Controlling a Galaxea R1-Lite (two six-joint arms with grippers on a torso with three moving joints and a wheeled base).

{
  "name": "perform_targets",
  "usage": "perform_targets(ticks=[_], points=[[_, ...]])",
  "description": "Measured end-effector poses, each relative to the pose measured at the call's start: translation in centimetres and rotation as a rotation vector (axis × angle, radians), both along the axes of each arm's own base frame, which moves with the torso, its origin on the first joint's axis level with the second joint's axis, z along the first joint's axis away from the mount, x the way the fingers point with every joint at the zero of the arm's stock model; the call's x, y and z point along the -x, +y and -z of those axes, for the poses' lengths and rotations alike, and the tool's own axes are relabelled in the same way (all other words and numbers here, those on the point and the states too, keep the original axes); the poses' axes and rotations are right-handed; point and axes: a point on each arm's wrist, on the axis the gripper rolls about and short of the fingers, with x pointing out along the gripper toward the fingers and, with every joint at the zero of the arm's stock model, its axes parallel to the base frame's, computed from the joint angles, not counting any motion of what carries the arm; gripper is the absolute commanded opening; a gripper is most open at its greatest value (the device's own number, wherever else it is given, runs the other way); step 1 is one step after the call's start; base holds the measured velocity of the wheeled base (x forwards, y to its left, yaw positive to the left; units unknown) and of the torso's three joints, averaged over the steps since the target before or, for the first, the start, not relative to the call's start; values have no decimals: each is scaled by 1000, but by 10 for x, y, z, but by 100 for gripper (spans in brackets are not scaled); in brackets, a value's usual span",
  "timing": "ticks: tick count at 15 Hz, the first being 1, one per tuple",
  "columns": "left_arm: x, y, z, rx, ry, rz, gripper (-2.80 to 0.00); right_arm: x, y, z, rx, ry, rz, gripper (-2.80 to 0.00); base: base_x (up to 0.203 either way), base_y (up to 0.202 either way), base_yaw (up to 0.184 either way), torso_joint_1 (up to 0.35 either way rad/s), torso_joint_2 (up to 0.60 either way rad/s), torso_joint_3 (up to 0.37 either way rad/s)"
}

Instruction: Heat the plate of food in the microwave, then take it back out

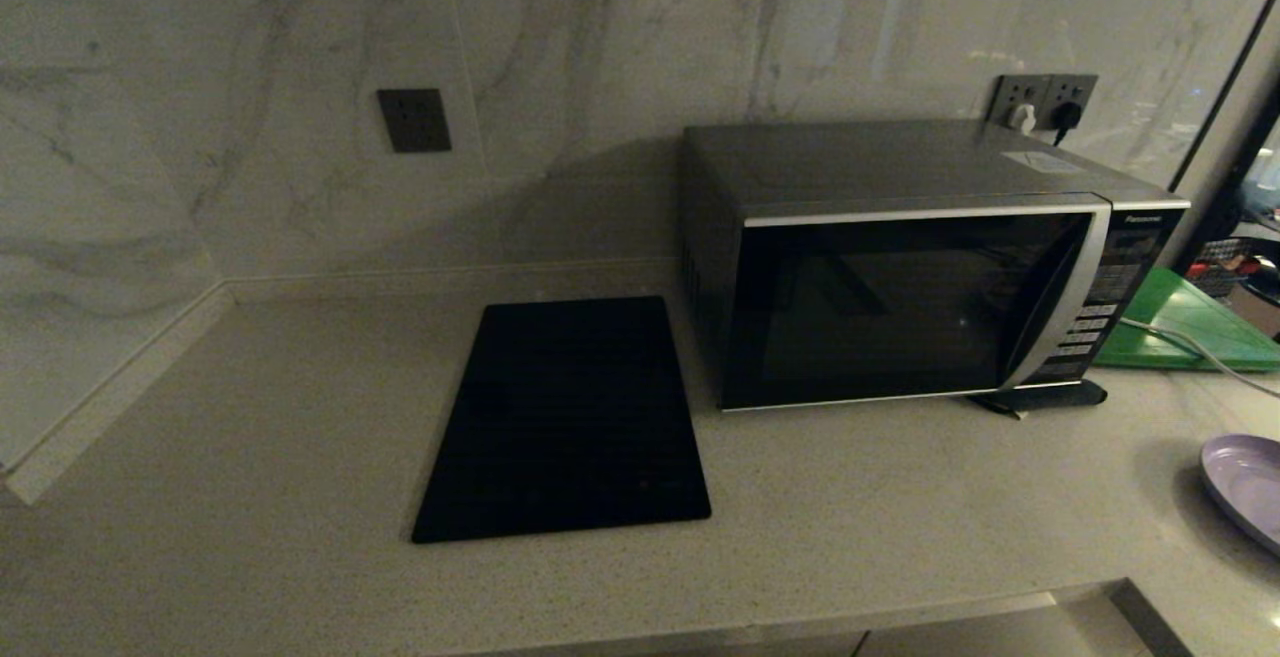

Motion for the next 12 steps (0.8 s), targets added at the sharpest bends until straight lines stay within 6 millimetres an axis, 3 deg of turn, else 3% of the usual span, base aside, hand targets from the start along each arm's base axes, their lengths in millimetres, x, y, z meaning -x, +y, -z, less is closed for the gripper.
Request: perform_targets(ticks=[12], points=[[0,0,0,0,0,0,-280,0,0,0,3,0,-6,-280,0,0,0,0,0,0]])
